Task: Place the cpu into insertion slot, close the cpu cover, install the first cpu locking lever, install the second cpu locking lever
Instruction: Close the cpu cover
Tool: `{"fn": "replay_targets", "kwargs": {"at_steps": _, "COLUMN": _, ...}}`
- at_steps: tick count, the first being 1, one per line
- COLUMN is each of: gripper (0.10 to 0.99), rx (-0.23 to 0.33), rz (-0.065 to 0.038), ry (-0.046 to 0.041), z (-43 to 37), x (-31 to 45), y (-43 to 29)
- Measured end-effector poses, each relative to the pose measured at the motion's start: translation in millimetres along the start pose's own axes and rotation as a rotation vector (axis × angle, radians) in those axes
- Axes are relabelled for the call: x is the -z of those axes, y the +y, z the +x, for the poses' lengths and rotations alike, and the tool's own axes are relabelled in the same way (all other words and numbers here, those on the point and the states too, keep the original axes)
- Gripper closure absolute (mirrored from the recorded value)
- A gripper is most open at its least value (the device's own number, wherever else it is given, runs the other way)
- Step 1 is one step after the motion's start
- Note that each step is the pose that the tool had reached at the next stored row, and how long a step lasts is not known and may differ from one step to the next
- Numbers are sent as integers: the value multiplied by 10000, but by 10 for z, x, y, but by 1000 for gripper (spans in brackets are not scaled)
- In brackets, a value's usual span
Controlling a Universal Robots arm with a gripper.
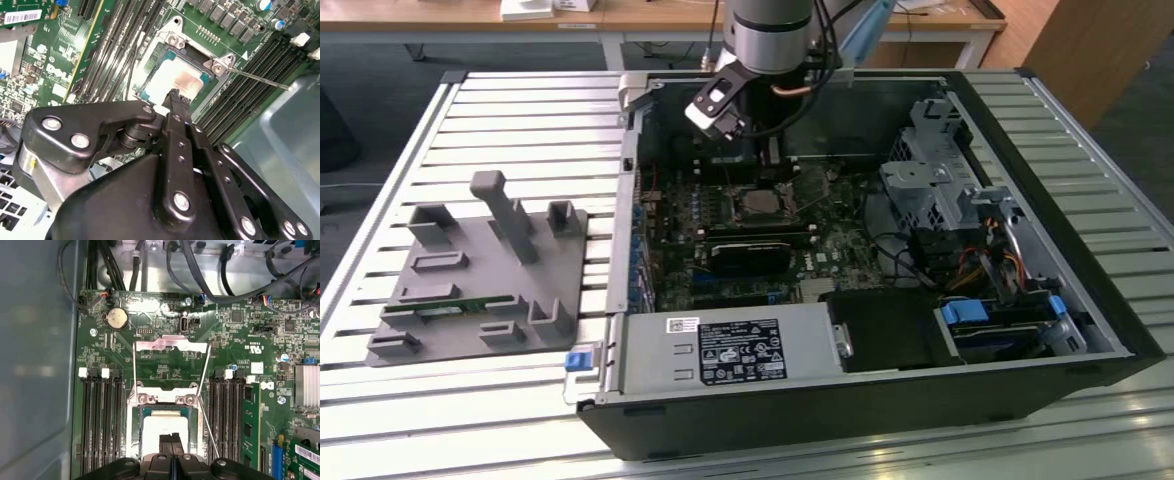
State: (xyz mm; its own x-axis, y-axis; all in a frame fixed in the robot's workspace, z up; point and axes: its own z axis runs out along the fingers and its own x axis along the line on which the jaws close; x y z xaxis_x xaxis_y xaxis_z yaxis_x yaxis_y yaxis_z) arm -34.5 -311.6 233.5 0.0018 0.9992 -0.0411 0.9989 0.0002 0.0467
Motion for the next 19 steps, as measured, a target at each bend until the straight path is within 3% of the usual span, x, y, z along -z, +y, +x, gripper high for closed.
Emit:
{"fn": "replay_targets", "kwargs": {"at_steps": 14, "gripper": 980, "rx": 0, "rz": 9, "ry": 4, "z": -3, "x": 70, "y": 7}}
{"fn": "replay_targets", "kwargs": {"at_steps": 18, "gripper": 980, "rx": -3, "rz": 9, "ry": 54, "z": -5, "x": 129, "y": 10}}
{"fn": "replay_targets", "kwargs": {"at_steps": 19, "gripper": 980, "rx": -14, "rz": 10, "ry": 78, "z": -7, "x": 177, "y": 12}}
